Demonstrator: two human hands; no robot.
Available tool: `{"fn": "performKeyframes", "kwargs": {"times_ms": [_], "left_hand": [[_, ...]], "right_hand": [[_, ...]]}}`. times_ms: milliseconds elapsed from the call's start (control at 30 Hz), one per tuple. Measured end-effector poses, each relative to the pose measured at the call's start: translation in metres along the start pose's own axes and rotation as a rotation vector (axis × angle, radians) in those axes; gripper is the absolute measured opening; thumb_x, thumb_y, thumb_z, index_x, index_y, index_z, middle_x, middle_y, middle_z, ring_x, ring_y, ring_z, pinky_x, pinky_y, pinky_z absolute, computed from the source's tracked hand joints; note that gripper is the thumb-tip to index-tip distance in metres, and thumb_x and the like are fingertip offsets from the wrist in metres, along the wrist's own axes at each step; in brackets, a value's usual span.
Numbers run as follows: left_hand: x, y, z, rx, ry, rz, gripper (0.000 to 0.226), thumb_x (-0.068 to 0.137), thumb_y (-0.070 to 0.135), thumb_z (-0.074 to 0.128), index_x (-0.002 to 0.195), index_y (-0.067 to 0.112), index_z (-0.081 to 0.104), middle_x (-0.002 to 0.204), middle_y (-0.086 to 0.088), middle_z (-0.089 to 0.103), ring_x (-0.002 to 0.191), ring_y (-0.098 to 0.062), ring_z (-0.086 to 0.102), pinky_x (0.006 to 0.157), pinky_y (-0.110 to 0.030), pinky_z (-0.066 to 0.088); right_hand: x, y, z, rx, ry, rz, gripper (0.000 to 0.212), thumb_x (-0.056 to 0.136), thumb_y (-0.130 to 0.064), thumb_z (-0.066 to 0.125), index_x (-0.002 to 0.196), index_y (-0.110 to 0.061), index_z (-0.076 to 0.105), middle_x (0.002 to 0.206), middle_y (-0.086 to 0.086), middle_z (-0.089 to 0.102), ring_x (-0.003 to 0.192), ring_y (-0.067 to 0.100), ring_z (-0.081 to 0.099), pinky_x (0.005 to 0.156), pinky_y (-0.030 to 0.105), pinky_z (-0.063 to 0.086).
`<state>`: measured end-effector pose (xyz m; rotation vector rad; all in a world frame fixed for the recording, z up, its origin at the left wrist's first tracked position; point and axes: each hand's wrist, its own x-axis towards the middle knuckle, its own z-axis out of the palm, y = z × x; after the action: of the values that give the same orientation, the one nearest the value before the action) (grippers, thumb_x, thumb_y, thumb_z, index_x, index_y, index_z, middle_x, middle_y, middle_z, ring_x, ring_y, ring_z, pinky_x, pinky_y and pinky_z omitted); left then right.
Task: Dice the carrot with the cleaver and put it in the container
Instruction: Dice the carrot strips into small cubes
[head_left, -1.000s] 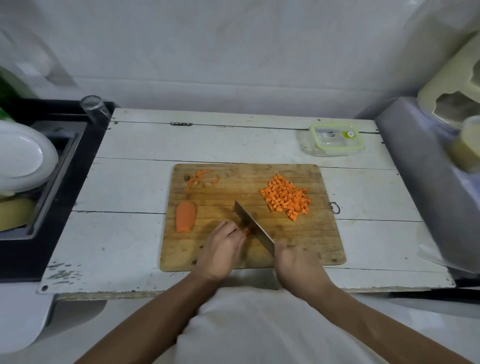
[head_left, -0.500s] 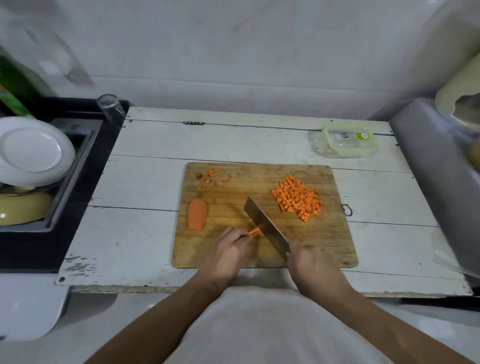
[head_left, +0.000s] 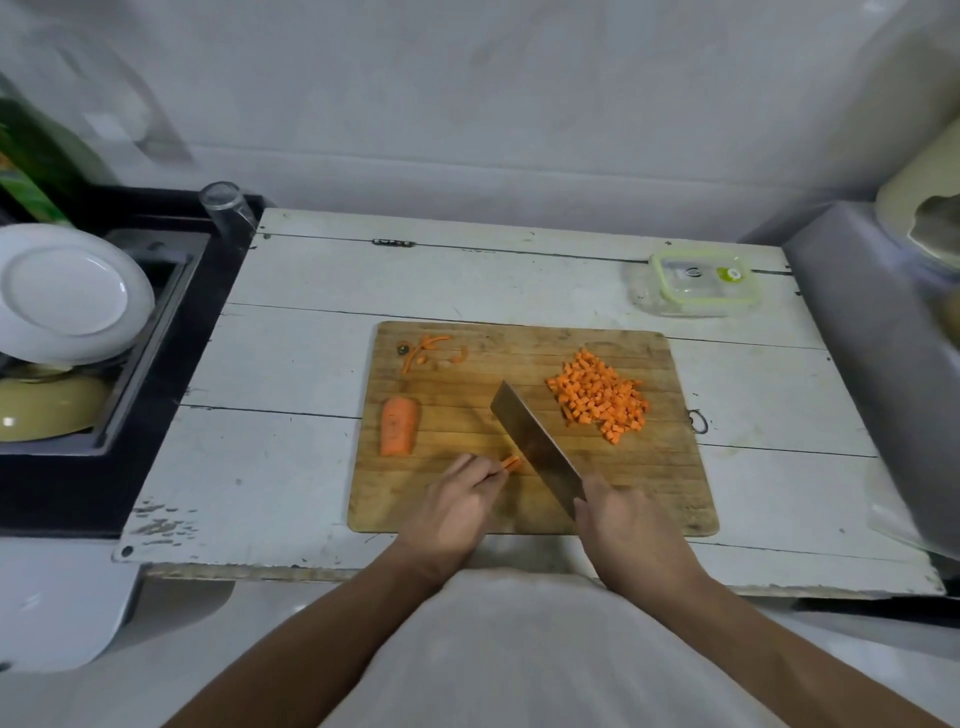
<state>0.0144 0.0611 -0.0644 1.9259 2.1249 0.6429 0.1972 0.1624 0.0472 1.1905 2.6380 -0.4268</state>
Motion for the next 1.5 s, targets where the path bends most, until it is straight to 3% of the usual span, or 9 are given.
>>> {"fn": "performKeyframes", "kwargs": {"times_ms": [100,267,467,567,700,867,1100,1333,1500], "left_hand": [[0.000,0.003,-0.003,-0.059,0.066,0.009,0.031,0.089,0.005,0.070,0.120,0.008,0.071,0.115,0.000,0.065,0.105,-0.010,0.050,0.083,-0.024,0.051],[0.003,0.005,-0.003,-0.023,0.127,0.042,0.026,0.084,0.004,0.074,0.110,0.005,0.075,0.108,-0.001,0.067,0.099,-0.012,0.051,0.072,-0.027,0.056],[-0.005,0.001,0.000,-0.109,0.063,-0.050,0.031,0.102,0.016,0.055,0.132,0.019,0.065,0.130,0.010,0.059,0.114,-0.006,0.049,0.098,-0.020,0.045],[-0.006,-0.002,0.006,-0.143,0.087,-0.115,0.032,0.108,0.036,0.041,0.129,0.031,0.064,0.120,0.018,0.056,0.111,-0.001,0.055,0.093,-0.007,0.038],[-0.006,0.001,0.005,-0.112,0.104,-0.100,0.031,0.105,0.023,0.047,0.129,0.021,0.067,0.118,0.011,0.059,0.104,0.008,0.048,0.092,-0.005,0.037],[-0.004,0.004,0.002,-0.024,0.140,0.023,0.033,0.082,0.001,0.076,0.114,0.007,0.075,0.114,-0.001,0.069,0.104,-0.011,0.050,0.084,-0.021,0.047],[-0.005,0.004,-0.004,0.094,0.170,0.084,0.029,0.088,0.008,0.071,0.117,0.007,0.075,0.114,-0.001,0.069,0.100,-0.015,0.053,0.081,-0.025,0.055],[-0.003,0.004,-0.005,0.079,0.164,0.089,0.034,0.093,0.008,0.050,0.116,0.006,0.075,0.112,-0.002,0.071,0.097,-0.016,0.055,0.080,-0.025,0.056],[-0.004,0.004,-0.006,0.074,0.136,0.100,0.030,0.090,0.007,0.054,0.110,0.005,0.076,0.113,-0.003,0.070,0.100,-0.017,0.054,0.086,-0.028,0.054]], "right_hand": [[-0.001,-0.001,0.006,-0.062,-0.062,-0.014,0.012,0.100,-0.020,0.046,0.112,-0.019,0.050,0.092,0.007,0.068,0.078,0.028,0.066,0.064,0.037,0.052],[0.017,-0.016,0.009,-0.029,-0.025,-0.008,0.008,0.099,-0.015,0.049,0.106,-0.018,0.050,0.082,0.003,0.066,0.069,0.025,0.065,0.055,0.037,0.052],[0.023,-0.016,-0.006,0.102,0.023,0.020,0.015,0.104,-0.026,0.042,0.106,-0.016,0.053,0.079,0.004,0.063,0.067,0.027,0.061,0.058,0.041,0.054],[0.007,-0.006,-0.008,0.065,0.037,0.011,0.015,0.103,-0.028,0.043,0.107,-0.017,0.053,0.079,0.002,0.062,0.066,0.026,0.060,0.056,0.037,0.050],[-0.004,-0.006,-0.002,-0.038,-0.019,-0.022,0.014,0.099,-0.022,0.050,0.112,-0.019,0.055,0.089,0.005,0.069,0.075,0.025,0.066,0.063,0.037,0.054],[0.013,-0.021,0.008,-0.044,-0.024,-0.016,0.010,0.097,-0.013,0.051,0.106,-0.019,0.051,0.080,0.004,0.066,0.067,0.026,0.064,0.058,0.038,0.055],[0.009,-0.010,-0.006,0.098,0.011,0.001,0.015,0.103,-0.028,0.042,0.106,-0.016,0.051,0.080,0.007,0.064,0.068,0.029,0.061,0.060,0.043,0.054],[-0.001,-0.014,0.008,-0.100,-0.074,-0.061,0.014,0.098,-0.015,0.049,0.112,-0.018,0.053,0.088,0.004,0.069,0.074,0.026,0.066,0.058,0.035,0.049],[0.030,-0.034,0.007,0.046,-0.002,-0.004,0.010,0.102,-0.016,0.044,0.109,-0.017,0.051,0.088,0.011,0.066,0.081,0.035,0.067,0.061,0.041,0.052]]}}
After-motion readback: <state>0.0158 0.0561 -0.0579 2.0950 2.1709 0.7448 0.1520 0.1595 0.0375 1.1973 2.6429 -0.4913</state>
